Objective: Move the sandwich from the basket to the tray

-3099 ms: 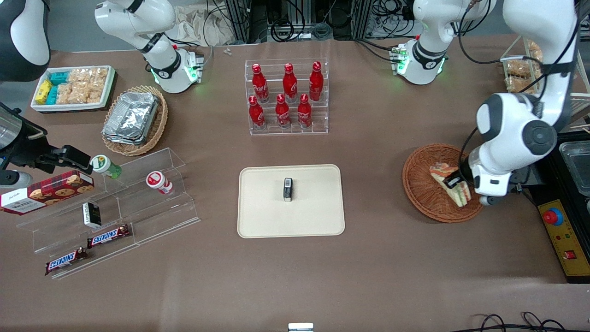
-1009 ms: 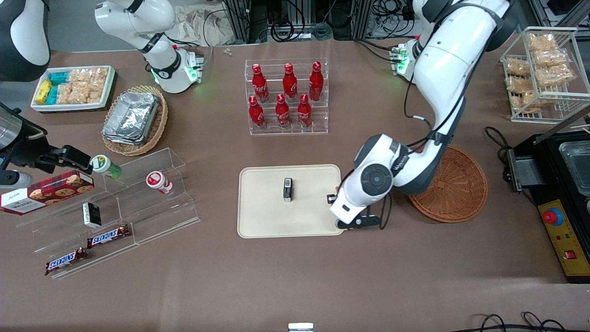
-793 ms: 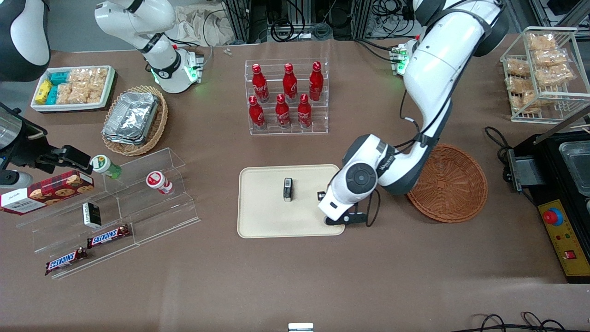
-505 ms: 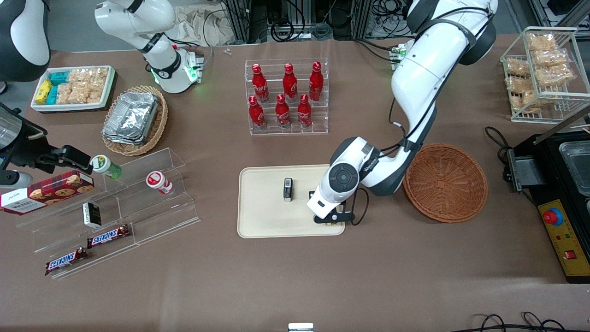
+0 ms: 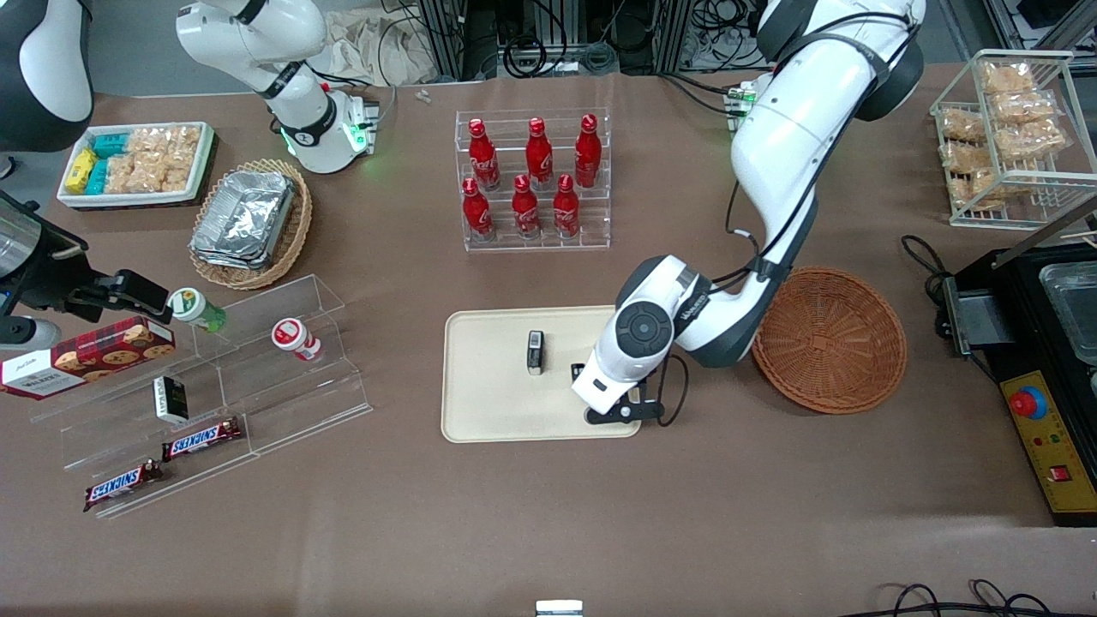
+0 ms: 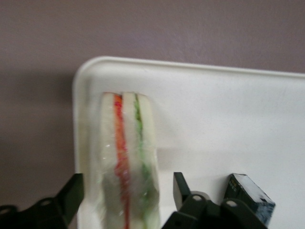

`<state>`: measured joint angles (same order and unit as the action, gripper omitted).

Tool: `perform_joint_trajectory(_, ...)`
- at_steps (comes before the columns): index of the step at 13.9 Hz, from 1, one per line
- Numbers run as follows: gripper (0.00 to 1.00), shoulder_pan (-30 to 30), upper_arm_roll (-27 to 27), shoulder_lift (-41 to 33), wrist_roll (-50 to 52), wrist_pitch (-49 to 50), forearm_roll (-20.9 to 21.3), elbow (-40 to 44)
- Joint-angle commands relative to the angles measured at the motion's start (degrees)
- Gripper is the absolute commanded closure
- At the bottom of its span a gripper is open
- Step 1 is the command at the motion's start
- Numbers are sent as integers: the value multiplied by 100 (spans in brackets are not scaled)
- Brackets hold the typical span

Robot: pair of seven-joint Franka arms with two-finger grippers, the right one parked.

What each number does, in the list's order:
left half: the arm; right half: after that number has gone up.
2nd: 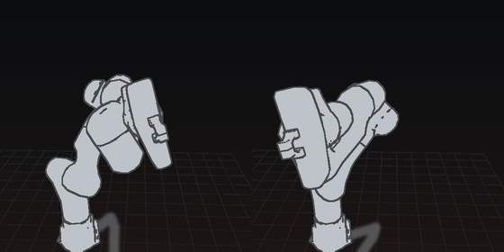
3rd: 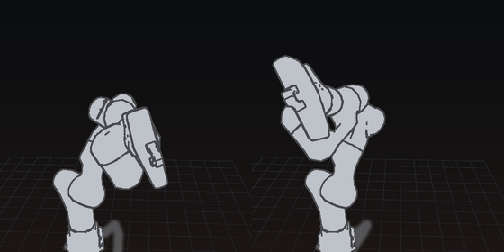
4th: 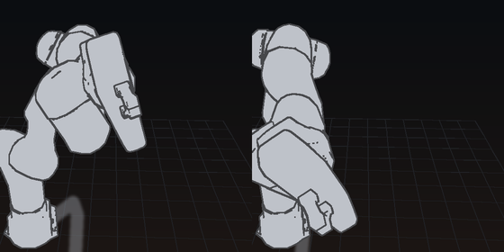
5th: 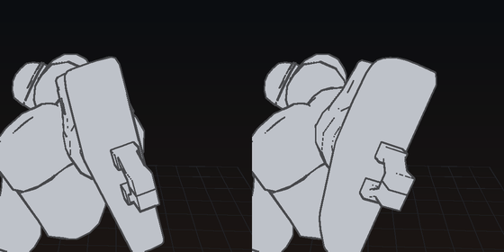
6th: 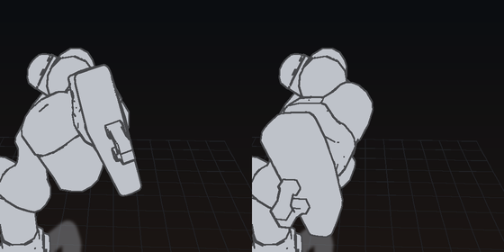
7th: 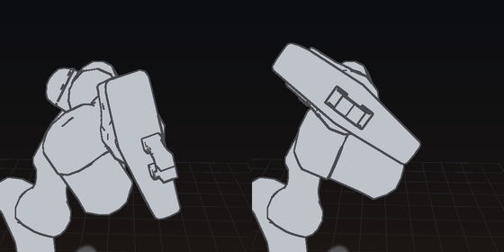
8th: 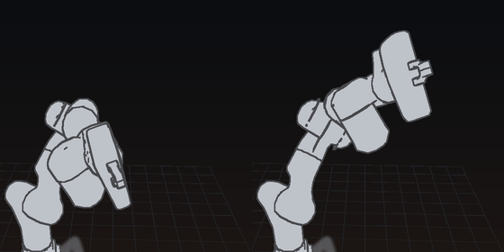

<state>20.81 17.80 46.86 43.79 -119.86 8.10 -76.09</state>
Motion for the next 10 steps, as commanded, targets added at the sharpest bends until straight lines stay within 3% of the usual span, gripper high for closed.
perform_joint_trajectory(1,0,-59,-31,-703,296,717,104,-56)
perform_joint_trajectory(4,0,-488,-216,-1440,253,1016,-89,-108)
perform_joint_trajectory(6,0,-779,-242,-1889,253,1201,-501,-117)
perform_joint_trajectory(10,0,-1586,-216,-2725,-236,2019,-555,-292)
